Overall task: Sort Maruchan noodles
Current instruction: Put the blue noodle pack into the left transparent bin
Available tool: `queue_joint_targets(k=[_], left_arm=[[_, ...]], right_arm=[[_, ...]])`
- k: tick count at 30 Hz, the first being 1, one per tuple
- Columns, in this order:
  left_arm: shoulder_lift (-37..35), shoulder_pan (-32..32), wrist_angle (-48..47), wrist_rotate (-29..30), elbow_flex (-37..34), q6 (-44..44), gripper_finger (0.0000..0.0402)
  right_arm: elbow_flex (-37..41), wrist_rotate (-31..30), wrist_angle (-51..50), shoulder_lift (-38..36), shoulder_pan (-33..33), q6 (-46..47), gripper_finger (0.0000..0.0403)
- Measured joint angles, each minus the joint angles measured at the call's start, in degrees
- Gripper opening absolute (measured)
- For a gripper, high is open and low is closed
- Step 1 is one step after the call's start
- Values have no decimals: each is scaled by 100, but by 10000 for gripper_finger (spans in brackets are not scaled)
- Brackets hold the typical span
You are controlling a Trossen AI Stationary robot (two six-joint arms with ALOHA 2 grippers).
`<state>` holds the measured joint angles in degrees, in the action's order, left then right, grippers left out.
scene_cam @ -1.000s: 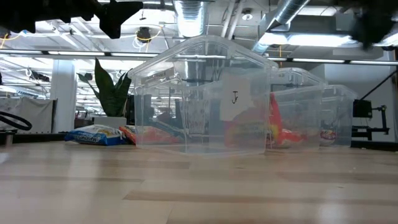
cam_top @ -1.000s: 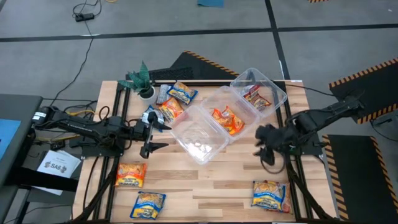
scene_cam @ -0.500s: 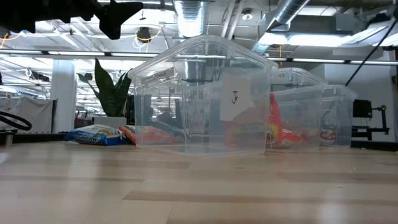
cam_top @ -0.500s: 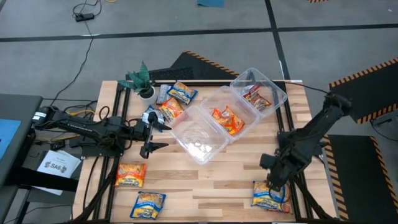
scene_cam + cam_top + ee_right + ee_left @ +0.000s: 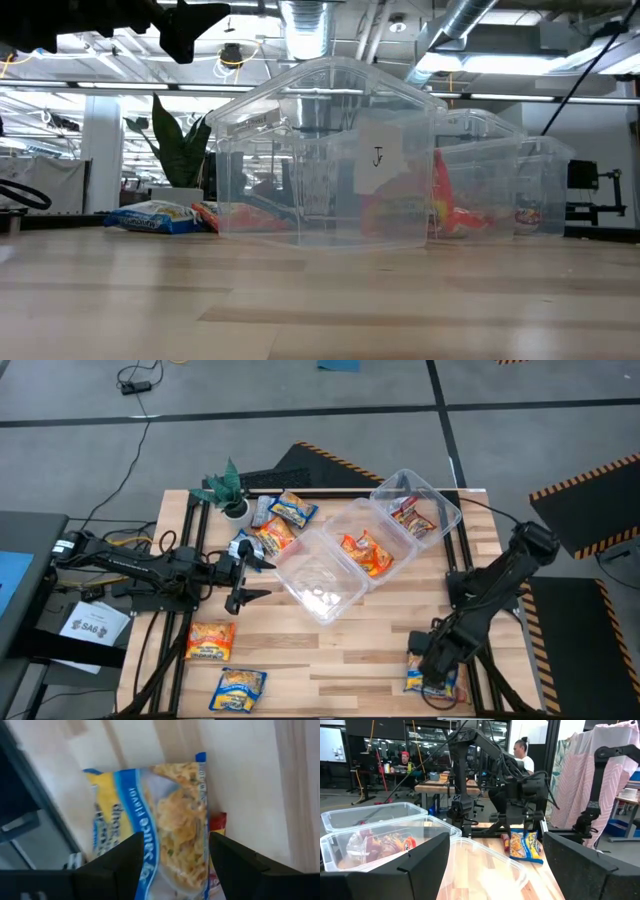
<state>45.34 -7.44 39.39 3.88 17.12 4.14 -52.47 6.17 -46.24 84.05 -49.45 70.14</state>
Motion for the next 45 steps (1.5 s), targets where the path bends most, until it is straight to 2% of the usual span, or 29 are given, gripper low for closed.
queue_joint_targets(k=[11, 14, 17, 21, 22, 27, 30, 34, 39, 43, 45], left_arm=[[0, 0, 2, 0, 0, -46, 306], [0, 0, 12, 0, 0, -123, 306], [0, 1, 12, 0, 0, -133, 306], [2, 1, 8, 0, 0, -133, 306], [2, 2, 5, 0, 0, -131, 306], [2, 2, 16, 0, 0, -133, 306], [2, 0, 20, 0, 0, -133, 306], [2, 2, 36, 0, 0, -136, 306], [0, 2, 117, 0, 2, -198, 306], [0, 2, 215, 2, 2, -302, 306], [0, 2, 230, 2, 2, -351, 306]], right_arm=[[-48, 353, 11, 820, 16, -477, 243], [-57, 428, 9, 944, 98, -607, 225], [-59, 447, 3, 1007, 164, -848, 168], [-55, 538, -20, 1016, 258, -1370, 37], [-48, 595, -22, 997, 301, -1464, 22], [-124, 559, -32, 671, 477, -1881, 9], [-285, 242, 76, 256, 610, -2088, 5], [-490, -165, 729, -365, 734, -2666, 3], [-659, -609, 2065, -976, 1109, -4267, 1], [-689, -777, 2828, -1244, 1723, -5835, 1], [-691, -1131, 3040, -1322, 2102, -6504, 1]])
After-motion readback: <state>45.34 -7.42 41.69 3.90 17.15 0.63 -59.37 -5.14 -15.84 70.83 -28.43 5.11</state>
